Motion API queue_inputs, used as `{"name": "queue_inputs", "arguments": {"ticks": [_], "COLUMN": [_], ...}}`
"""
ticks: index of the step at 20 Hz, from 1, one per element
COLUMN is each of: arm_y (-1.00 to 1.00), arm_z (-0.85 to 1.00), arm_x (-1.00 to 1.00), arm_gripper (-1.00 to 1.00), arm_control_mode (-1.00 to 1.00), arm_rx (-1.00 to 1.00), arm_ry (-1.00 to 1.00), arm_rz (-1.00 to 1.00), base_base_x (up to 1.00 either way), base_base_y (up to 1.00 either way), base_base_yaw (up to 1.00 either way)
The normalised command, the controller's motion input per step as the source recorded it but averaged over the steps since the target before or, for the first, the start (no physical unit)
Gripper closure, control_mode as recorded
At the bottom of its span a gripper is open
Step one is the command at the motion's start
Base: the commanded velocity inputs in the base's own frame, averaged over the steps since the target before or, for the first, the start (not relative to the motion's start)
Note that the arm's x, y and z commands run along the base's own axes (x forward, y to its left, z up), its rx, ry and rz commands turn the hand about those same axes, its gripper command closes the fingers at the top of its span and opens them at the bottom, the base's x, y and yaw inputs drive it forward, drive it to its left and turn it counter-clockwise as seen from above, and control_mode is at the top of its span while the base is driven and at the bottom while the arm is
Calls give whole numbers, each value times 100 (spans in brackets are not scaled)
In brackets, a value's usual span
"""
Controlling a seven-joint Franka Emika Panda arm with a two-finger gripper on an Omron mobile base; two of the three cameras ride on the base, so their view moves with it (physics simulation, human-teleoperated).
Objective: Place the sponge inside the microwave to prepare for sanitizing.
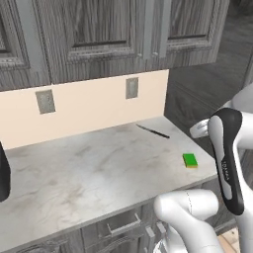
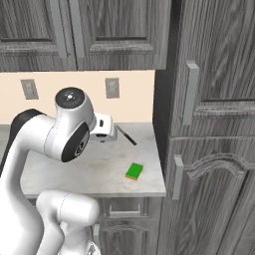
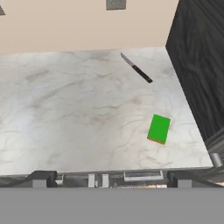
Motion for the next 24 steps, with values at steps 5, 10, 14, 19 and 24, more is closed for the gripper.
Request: {"name": "queue_inputs", "arguments": {"ticks": [5, 10, 14, 19, 24], "arm_y": [0, 0, 0, 0, 0], "arm_z": [0, 0, 0, 0, 0], "arm_x": [0, 0, 0, 0, 0], "arm_gripper": [-100, -100, -100, -100, -100], "arm_control_mode": [100, 100, 100, 100, 100], "arm_rx": [0, 0, 0, 0, 0], "arm_ry": [0, 0, 0, 0, 0], "arm_rz": [0, 0, 0, 0, 0], "base_base_x": [7, 8, 0, 0, 0], "base_base_y": [-32, -6, 0, 0, 0], "base_base_yaw": [0, 1, 0, 0, 0]}}
